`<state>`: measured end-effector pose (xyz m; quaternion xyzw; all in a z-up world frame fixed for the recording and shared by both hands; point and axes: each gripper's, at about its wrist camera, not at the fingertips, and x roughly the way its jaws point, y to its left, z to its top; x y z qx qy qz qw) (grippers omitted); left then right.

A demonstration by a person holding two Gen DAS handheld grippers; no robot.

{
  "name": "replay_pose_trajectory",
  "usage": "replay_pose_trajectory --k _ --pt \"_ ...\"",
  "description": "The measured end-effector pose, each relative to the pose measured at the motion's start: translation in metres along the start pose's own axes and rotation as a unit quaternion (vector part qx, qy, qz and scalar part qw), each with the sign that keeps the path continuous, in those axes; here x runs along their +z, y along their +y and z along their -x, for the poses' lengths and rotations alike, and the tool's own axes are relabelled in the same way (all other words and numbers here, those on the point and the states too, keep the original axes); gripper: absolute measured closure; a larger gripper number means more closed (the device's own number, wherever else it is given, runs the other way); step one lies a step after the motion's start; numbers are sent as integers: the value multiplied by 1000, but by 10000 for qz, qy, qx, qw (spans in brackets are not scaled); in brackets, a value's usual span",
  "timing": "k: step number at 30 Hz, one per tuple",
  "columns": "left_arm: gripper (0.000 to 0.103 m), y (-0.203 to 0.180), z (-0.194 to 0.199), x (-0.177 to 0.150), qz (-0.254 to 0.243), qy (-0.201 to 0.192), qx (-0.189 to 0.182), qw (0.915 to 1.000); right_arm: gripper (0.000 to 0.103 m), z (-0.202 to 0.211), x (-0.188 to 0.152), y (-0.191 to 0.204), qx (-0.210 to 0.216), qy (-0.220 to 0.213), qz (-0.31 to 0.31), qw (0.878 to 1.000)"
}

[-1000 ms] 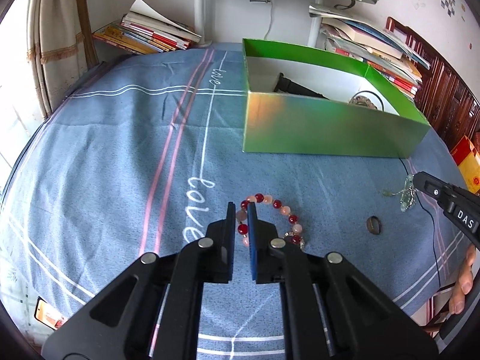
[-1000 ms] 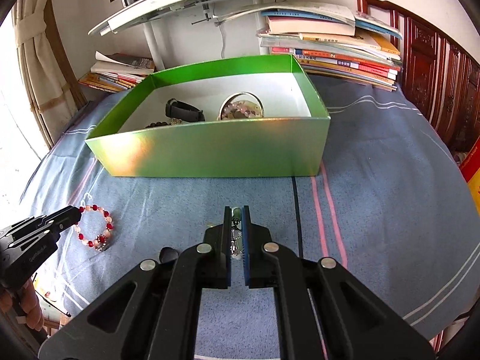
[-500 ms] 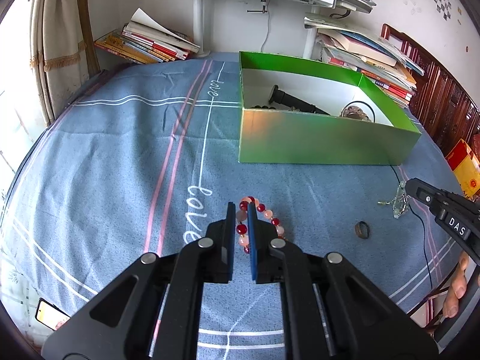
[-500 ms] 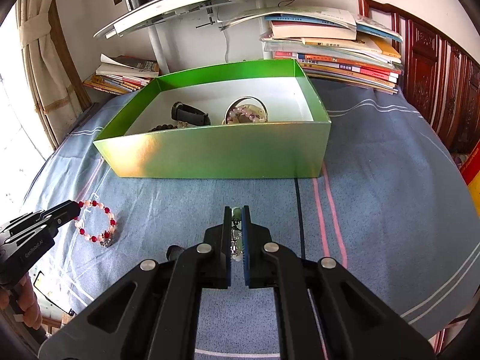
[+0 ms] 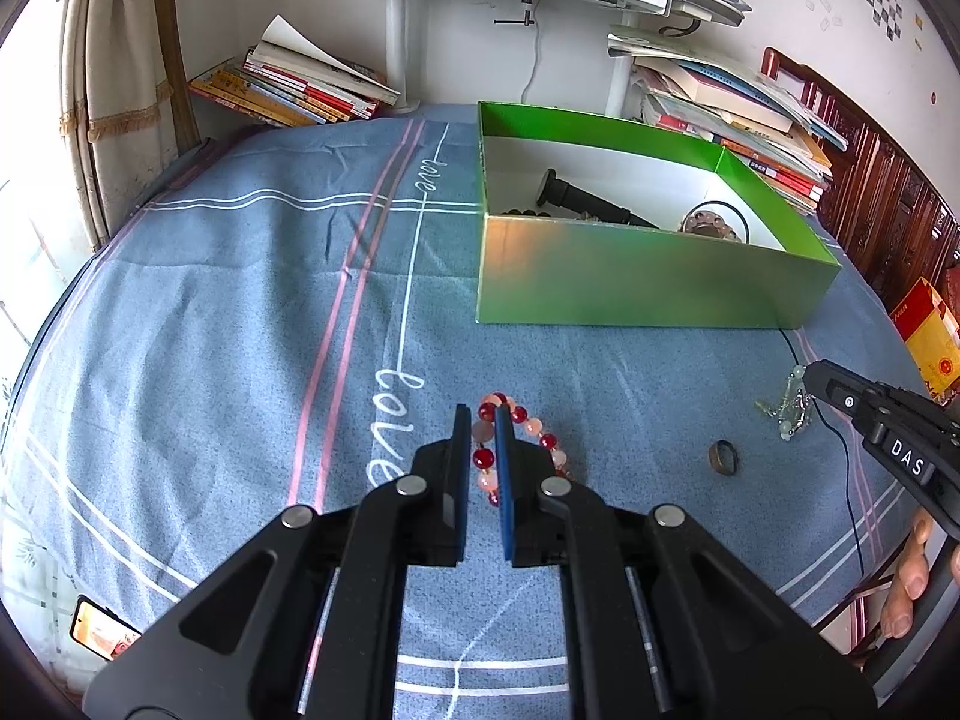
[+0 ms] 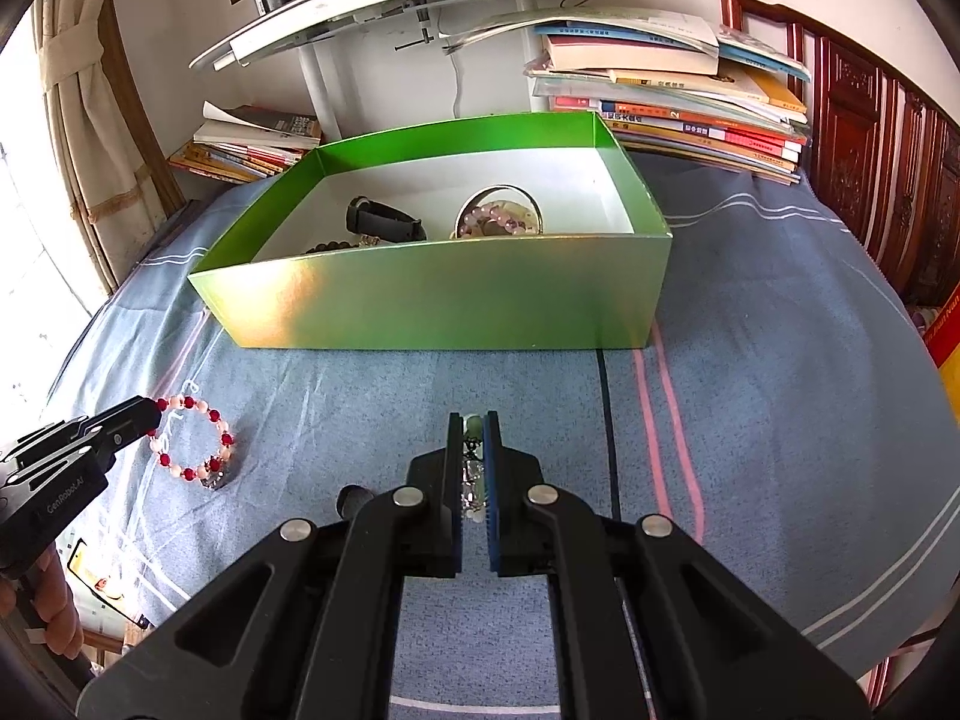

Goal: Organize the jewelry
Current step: 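Carry the red bracelet with the left tool while the right tool carries the charm, open both over box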

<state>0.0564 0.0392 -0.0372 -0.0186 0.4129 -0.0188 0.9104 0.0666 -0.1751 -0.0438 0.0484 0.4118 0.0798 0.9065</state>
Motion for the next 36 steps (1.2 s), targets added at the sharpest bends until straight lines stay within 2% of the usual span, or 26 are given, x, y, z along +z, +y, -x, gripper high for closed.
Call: replay_pose_trajectory --k 9,14,16,19,23,26,29,36 --pt "95 -1 -3 0 -12 56 5 10000 97 -3 0 0 -16 41 -8 10000" --pt "95 -1 2 6 -27 -3 -42 10000 97 8 9 2 -13 -107 60 9999" --pt "95 -1 7 15 -42 -34 -168 9998 97 18 19 5 53 -242 107 9996" --pt "95 -5 25 40 -195 -328 -307 9988 97 37 41 8 175 -587 192 9979" --pt "95 -14 39 85 -396 -658 -398 9963 97 49 78 12 141 -948 277 9950" --pt "95 -18 34 117 -391 -712 -512 9954 97 37 103 14 205 -958 271 9948" --pt "95 -24 14 141 -410 -685 -443 9958 97 9 121 15 187 -771 252 9965" --pt "95 -38 -53 149 -463 -186 -301 9983 97 -51 124 23 77 -256 265 9993"
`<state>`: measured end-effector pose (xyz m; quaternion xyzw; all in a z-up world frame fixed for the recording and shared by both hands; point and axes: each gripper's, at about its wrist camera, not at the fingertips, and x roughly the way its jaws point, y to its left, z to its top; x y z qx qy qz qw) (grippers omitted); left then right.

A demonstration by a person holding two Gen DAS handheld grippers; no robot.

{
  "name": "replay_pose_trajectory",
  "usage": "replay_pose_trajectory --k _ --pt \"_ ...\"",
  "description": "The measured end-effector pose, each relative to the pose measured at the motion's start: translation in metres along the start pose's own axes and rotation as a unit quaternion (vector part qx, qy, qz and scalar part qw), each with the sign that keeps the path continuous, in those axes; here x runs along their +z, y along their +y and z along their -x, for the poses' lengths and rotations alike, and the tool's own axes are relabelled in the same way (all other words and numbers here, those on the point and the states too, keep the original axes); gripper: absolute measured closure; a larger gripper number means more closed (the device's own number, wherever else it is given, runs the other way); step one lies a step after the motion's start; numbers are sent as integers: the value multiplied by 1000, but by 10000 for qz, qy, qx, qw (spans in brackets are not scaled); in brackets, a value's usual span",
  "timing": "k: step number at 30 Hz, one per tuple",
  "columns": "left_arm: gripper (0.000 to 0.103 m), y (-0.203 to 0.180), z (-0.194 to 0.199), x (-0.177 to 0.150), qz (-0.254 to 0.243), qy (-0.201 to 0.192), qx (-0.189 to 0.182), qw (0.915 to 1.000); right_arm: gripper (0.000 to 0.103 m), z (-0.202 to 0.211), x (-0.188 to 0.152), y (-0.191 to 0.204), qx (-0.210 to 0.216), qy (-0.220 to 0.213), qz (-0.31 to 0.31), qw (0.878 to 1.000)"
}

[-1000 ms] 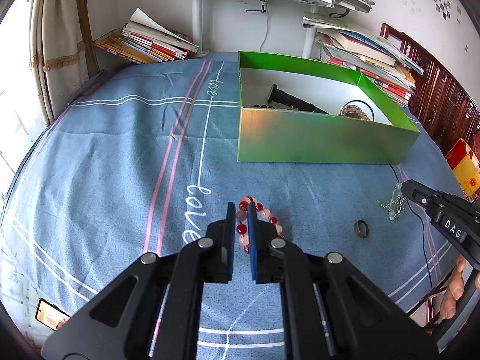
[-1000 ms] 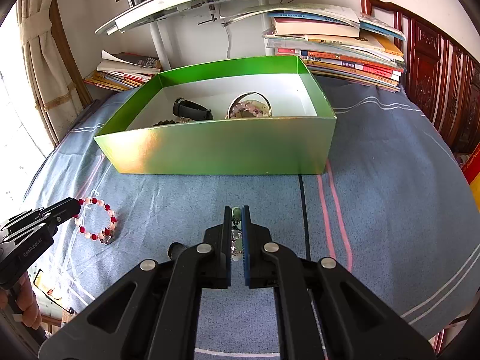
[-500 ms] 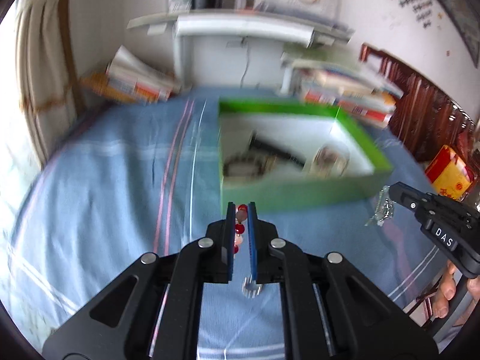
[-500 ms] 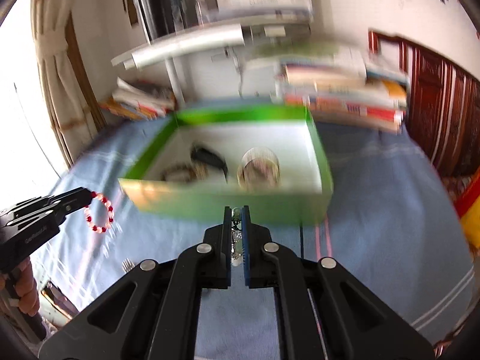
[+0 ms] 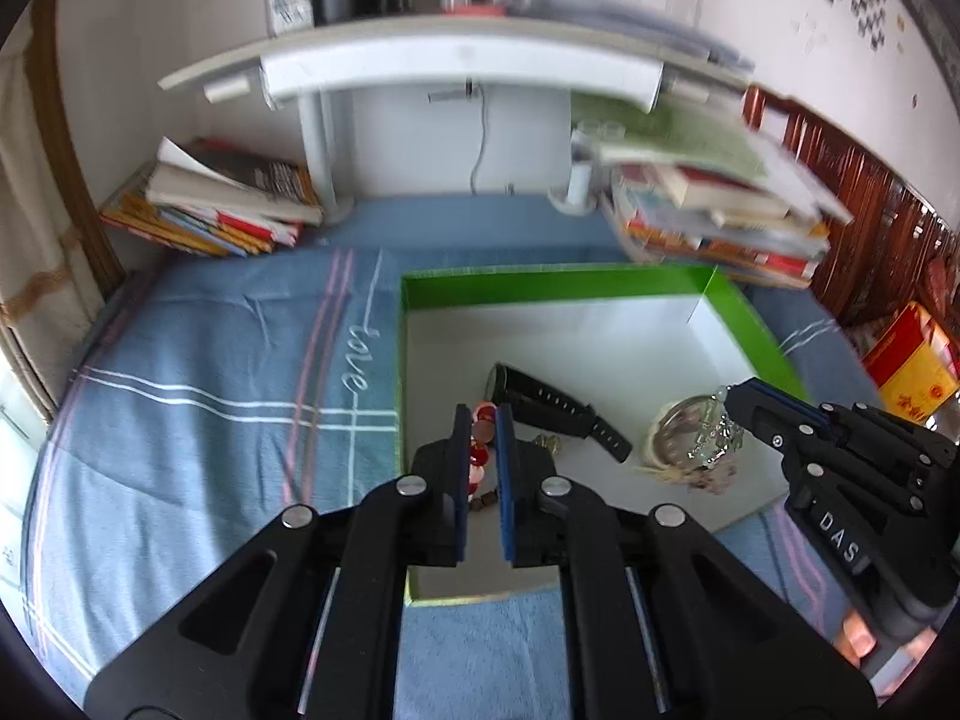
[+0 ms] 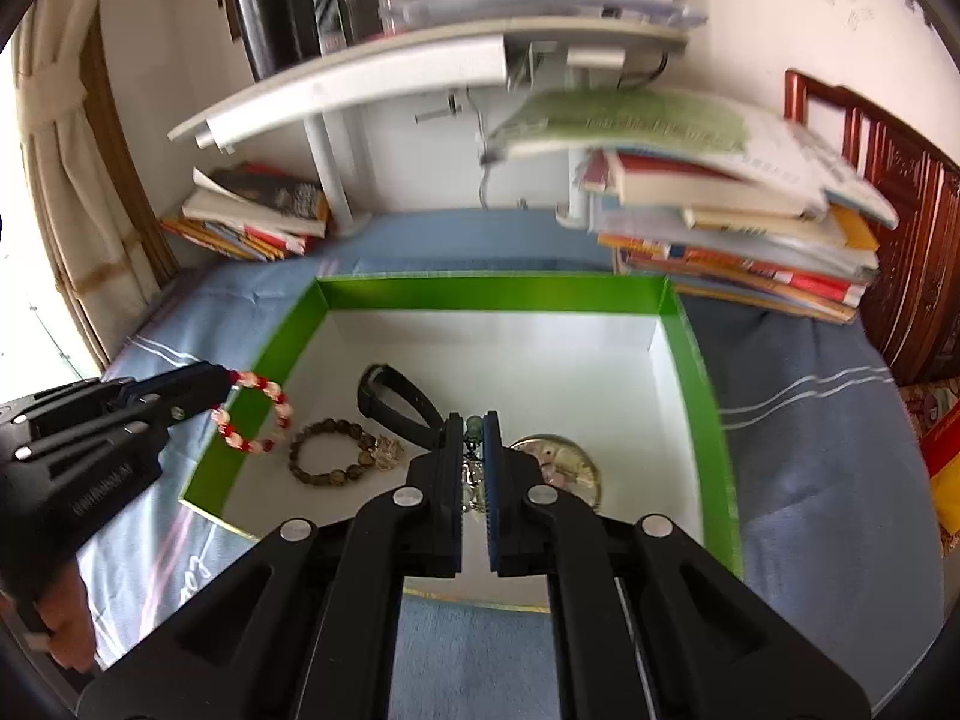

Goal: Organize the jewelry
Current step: 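Carry the red bracelet with the left tool while the right tool carries the charm, open both over box, then move the left tool to the silver ring while the right tool moves to the black ring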

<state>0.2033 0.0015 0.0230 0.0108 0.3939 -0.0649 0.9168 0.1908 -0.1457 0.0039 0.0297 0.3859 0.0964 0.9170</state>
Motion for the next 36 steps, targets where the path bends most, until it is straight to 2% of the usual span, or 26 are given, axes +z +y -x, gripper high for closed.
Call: replay_pose_trajectory --k 2,4,5,6,9,12,18,21,24,30,36 --pt "94 -1 -12 -4 7 79 -22 10000 95 -2 -3 2 -30 17 18 10000" --pt "91 -2 -18 -7 49 94 45 9999 78 1 -5 2 -77 22 17 10000" --pt "84 -1 -18 -9 68 110 82 9999 62 6 -8 0 -63 -27 -18 10000" --pt "81 0 -17 -11 87 103 104 9999 55 11 -9 -1 -48 -79 -41 9999" --pt "76 2 0 -20 56 -51 221 9997 55 36 -22 0 -21 -194 29 9998" --pt "62 0 19 -34 -20 -186 286 9994 55 56 -43 2 144 -185 99 9997" --pt "38 13 44 -88 89 -79 314 9994 54 59 -99 4 388 263 211 9987" --pt "37 22 44 -125 225 192 339 9990 54 44 -122 8 434 632 271 9967" --pt "37 24 42 -150 202 457 370 9981 54 35 -129 14 469 764 291 9955" --pt "33 15 42 -168 73 535 255 9982 54 31 -137 37 547 888 529 9931" --pt "33 4 36 -173 -44 616 285 9977 54 30 -144 46 272 859 868 9921"
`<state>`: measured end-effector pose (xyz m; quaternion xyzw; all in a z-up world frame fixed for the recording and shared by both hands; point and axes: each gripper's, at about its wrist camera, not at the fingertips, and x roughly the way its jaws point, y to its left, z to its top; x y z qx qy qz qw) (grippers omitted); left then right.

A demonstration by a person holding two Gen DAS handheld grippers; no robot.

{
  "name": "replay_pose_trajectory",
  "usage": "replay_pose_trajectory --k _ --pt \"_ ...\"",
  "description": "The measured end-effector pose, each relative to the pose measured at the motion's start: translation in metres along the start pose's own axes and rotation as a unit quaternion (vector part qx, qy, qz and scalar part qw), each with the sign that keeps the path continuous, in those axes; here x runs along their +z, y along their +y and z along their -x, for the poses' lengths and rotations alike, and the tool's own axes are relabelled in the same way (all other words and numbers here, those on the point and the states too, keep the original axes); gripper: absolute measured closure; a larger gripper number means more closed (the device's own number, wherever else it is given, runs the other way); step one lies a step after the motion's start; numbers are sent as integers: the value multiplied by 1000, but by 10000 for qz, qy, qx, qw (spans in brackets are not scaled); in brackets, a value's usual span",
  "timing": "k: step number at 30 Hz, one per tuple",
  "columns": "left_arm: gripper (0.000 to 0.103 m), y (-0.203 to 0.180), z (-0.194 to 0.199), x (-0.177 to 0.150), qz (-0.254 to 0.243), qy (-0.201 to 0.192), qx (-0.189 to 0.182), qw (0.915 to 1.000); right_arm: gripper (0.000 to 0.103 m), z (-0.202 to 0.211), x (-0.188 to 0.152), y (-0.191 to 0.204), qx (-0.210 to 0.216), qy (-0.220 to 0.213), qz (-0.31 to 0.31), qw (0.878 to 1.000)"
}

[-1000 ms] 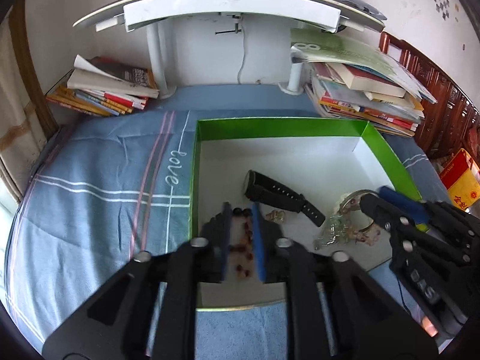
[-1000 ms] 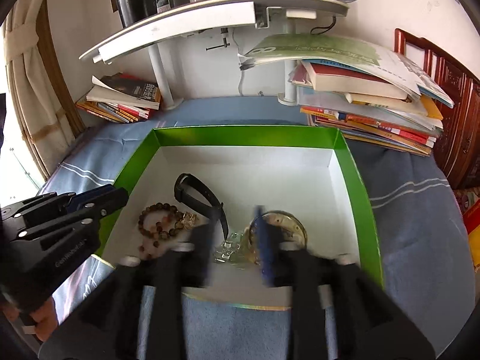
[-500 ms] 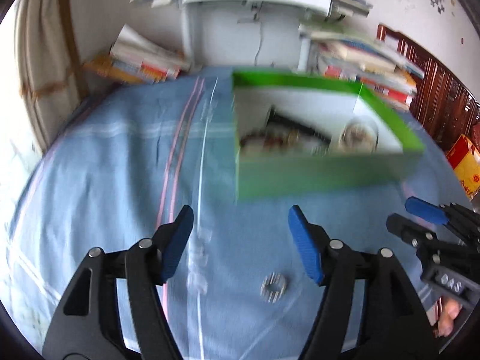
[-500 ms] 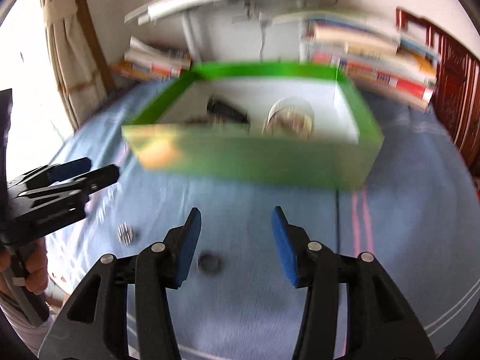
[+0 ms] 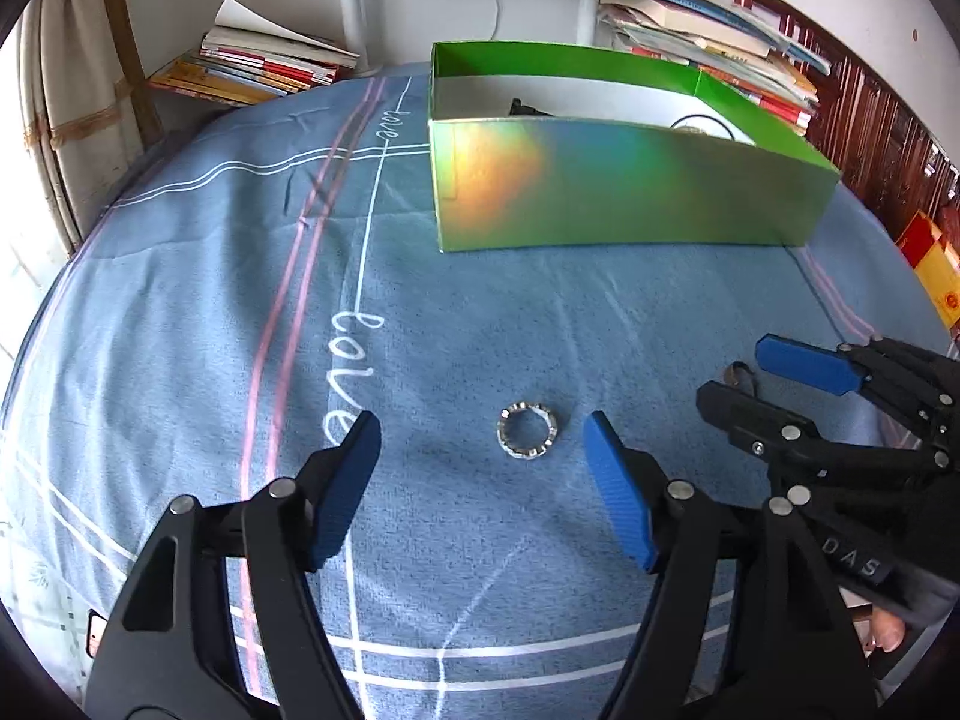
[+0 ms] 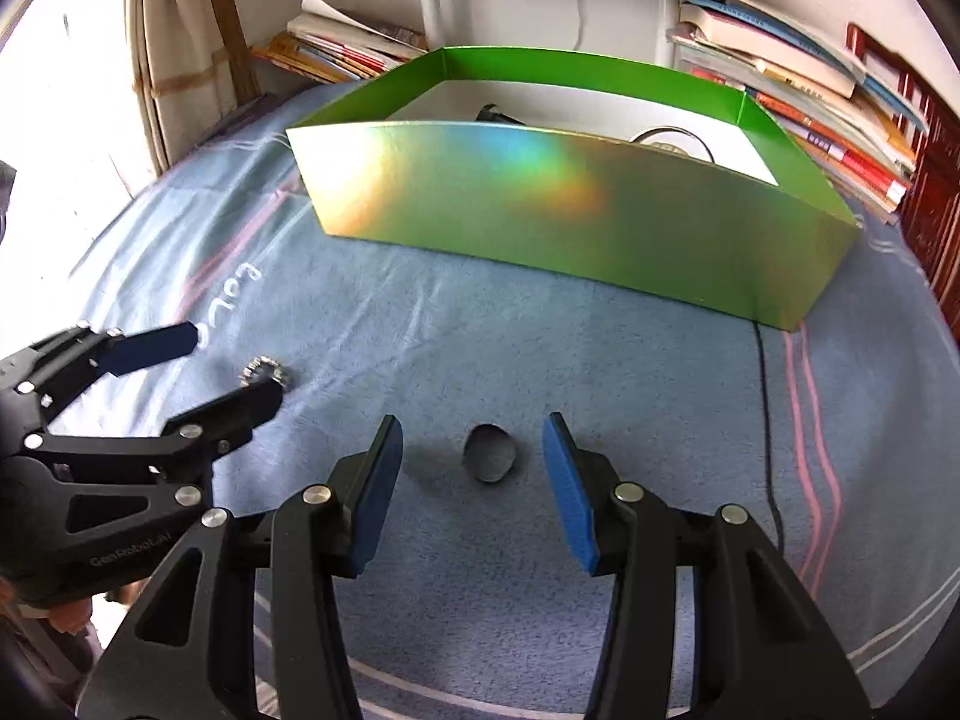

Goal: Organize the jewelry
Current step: 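Move the left tool to the silver ring while the right tool moves to the black ring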

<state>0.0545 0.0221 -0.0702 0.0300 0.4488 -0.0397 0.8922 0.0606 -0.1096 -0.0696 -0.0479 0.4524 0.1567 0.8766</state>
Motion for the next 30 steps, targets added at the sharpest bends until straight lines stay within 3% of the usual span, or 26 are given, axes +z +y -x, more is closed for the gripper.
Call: replay_pose_trajectory --k 6,14,30 --pt "33 -1 -1 -2 -11 28 12 10000 54 2 -5 -11 -255 -19 -23 9997" --pt "33 -2 -3 -4 -1 60 -16 10000 54 4 -8 -42 -685 -83 -547 9961" --pt "23 -4 -7 -4 27 49 -13 10000 49 5 -10 -37 -661 -152 -513 9964"
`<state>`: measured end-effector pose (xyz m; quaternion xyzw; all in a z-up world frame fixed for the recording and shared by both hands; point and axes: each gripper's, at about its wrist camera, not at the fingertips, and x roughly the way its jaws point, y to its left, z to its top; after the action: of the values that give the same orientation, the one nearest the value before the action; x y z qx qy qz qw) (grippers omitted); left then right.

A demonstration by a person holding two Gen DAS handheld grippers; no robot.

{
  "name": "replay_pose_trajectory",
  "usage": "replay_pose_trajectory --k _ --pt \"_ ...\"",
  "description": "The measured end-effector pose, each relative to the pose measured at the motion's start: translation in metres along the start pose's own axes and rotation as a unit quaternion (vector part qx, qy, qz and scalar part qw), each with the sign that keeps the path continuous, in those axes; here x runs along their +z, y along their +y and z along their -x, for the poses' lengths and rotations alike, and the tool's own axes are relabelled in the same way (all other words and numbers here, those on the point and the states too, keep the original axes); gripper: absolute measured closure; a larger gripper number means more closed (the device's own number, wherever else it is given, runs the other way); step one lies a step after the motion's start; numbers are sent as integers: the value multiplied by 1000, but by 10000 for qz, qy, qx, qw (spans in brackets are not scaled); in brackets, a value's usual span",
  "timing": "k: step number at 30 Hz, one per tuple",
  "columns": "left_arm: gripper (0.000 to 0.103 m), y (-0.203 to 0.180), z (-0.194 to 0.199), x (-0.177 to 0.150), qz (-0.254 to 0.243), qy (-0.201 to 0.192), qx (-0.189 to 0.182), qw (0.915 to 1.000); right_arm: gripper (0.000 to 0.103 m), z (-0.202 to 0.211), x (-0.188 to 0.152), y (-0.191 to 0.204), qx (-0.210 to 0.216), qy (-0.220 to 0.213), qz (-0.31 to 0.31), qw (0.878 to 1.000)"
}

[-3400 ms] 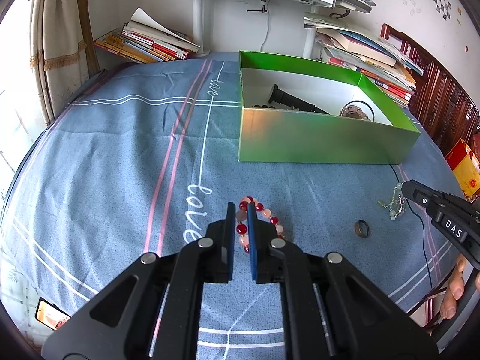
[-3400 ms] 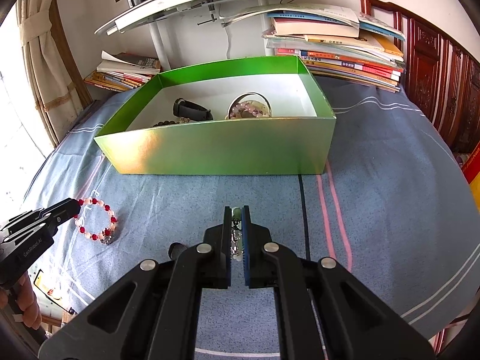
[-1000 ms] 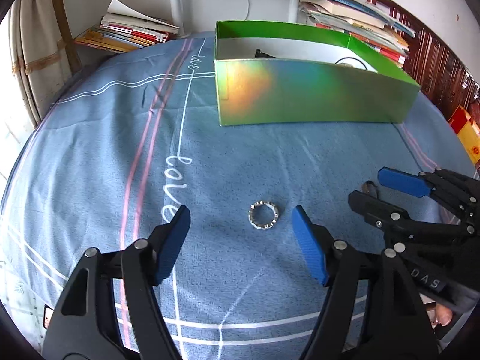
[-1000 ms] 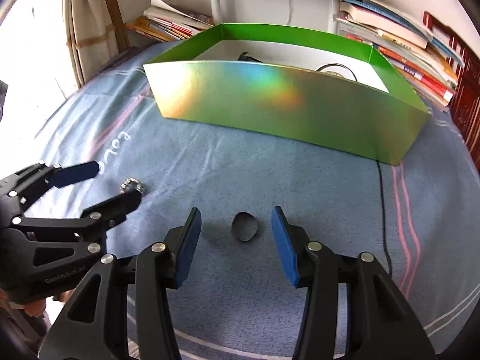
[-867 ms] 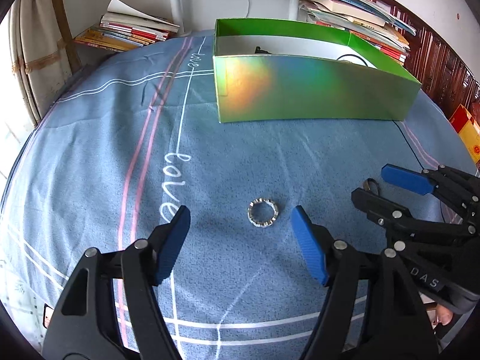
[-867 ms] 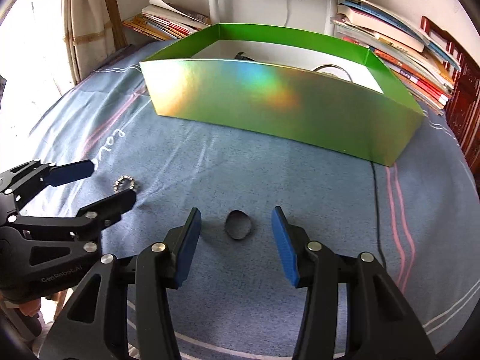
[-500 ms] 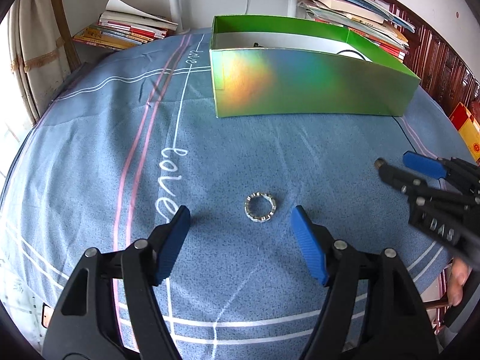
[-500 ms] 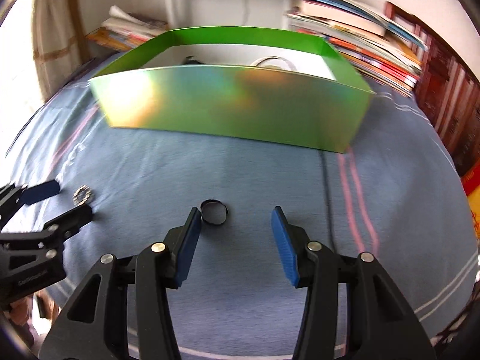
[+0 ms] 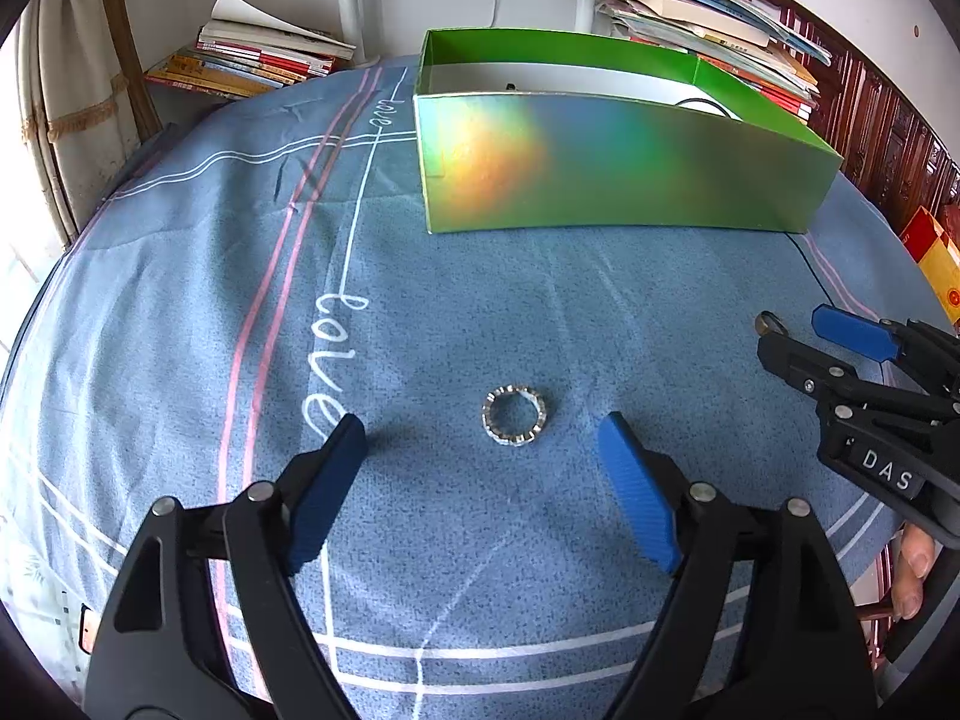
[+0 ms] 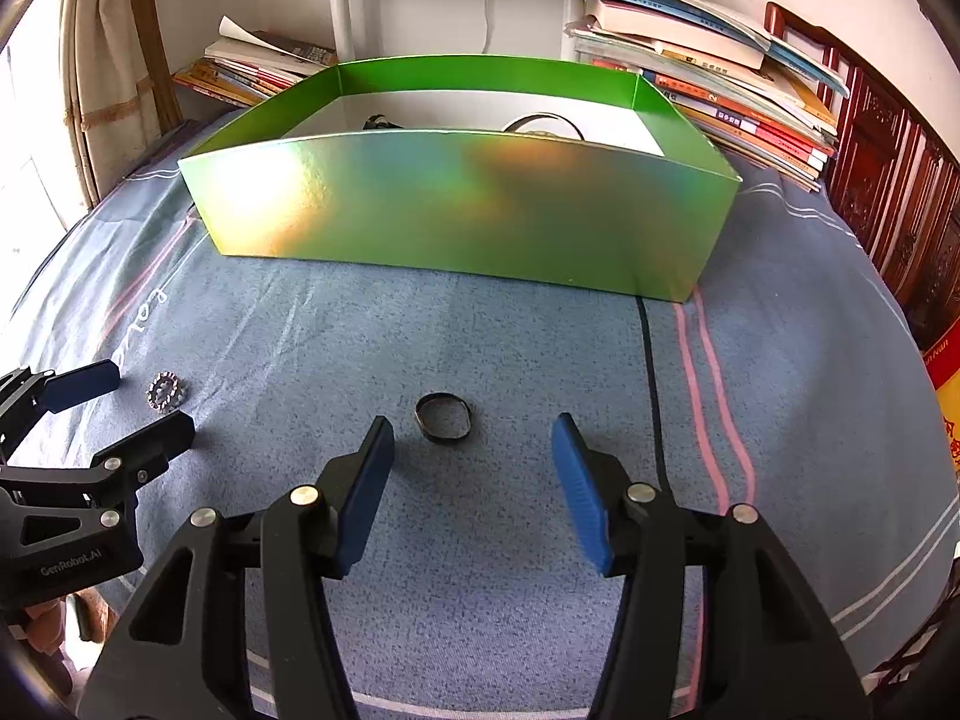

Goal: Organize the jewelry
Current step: 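Move the left tool to the silver ring while the right tool moves to the black ring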

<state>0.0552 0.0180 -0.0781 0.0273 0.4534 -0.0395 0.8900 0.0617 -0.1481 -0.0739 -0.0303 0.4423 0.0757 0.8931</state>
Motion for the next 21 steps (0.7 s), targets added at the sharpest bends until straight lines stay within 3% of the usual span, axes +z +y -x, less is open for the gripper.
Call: replay_pose_trajectory --k 10,12,17,21 --pt "20 0 0 0 26 -6 0 10000 46 -1 0 -2 -26 -49 -28 10000" --pt "23 -2 0 0 35 -41 -3 10000 45 -1 0 -2 -38 -55 -38 10000" --pt "45 -20 2 1 -215 -169 -125 9995 45 -1 0 -3 -34 -57 -37 10000" --pt "45 -28 -1 4 -293 -204 -180 9992 44 -1 0 -3 -33 -55 -38 10000"
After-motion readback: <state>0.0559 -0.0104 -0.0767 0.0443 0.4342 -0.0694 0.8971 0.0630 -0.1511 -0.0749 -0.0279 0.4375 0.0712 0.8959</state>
